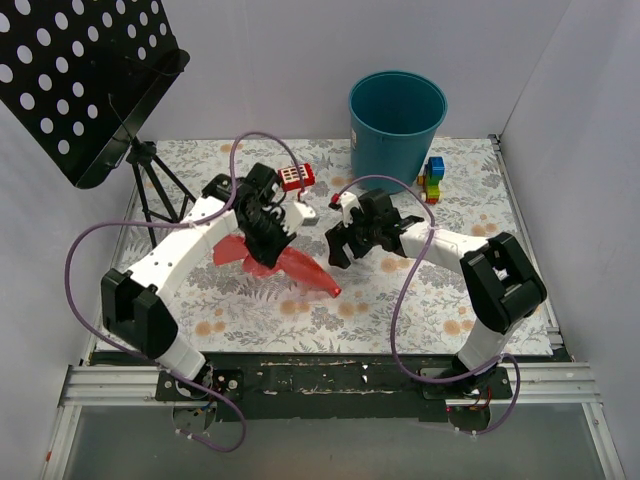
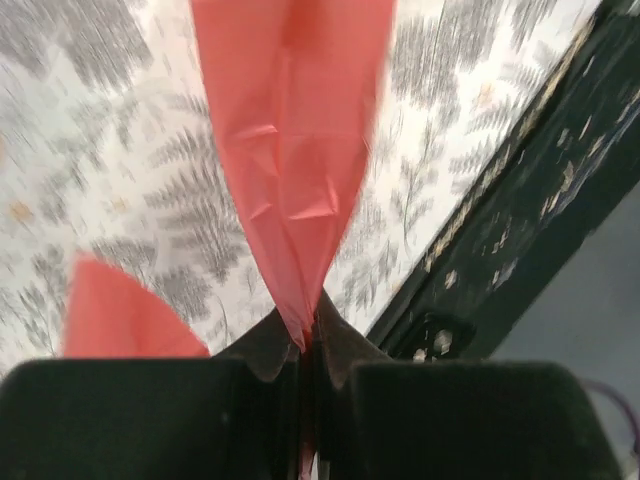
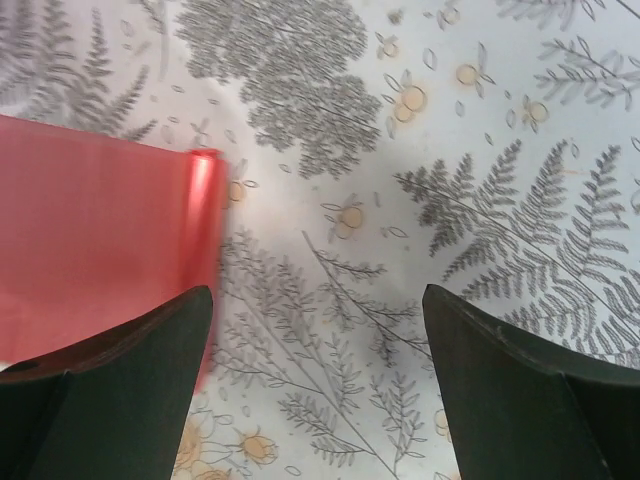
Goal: Put the trash bags into the trash bin
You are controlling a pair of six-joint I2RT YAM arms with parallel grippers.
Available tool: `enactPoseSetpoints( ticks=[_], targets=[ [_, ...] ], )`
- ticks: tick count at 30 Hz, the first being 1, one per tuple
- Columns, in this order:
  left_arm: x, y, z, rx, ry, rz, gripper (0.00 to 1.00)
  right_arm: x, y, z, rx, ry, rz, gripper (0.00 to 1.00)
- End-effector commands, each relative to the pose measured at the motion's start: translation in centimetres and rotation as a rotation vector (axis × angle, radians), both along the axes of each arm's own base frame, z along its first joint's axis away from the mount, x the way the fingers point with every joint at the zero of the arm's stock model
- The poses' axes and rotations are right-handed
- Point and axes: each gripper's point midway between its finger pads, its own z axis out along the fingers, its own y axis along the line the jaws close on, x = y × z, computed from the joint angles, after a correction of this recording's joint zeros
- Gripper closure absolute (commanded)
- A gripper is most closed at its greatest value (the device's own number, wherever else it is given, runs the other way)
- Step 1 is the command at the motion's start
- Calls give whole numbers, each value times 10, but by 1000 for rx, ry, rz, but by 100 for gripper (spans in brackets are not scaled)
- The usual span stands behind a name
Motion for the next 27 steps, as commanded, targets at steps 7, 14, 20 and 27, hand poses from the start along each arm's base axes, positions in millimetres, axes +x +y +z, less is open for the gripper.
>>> enactPoseSetpoints(
  ticks=[7, 14, 20, 27],
  targets=[
    [-62, 98, -32, 317, -50, -30, 100, -32, 55, 33, 141, 11, 184, 6],
    [-83, 113, -37, 325, -58, 23, 100, -35, 66, 9, 89, 49, 151, 7],
    [-117, 140, -73, 414, 31, 5, 100, -21, 57, -2, 22, 9, 93, 7],
    [-126, 149, -87, 454, 63, -33, 100, -22, 51, -13, -13, 8, 97, 7]
  ],
)
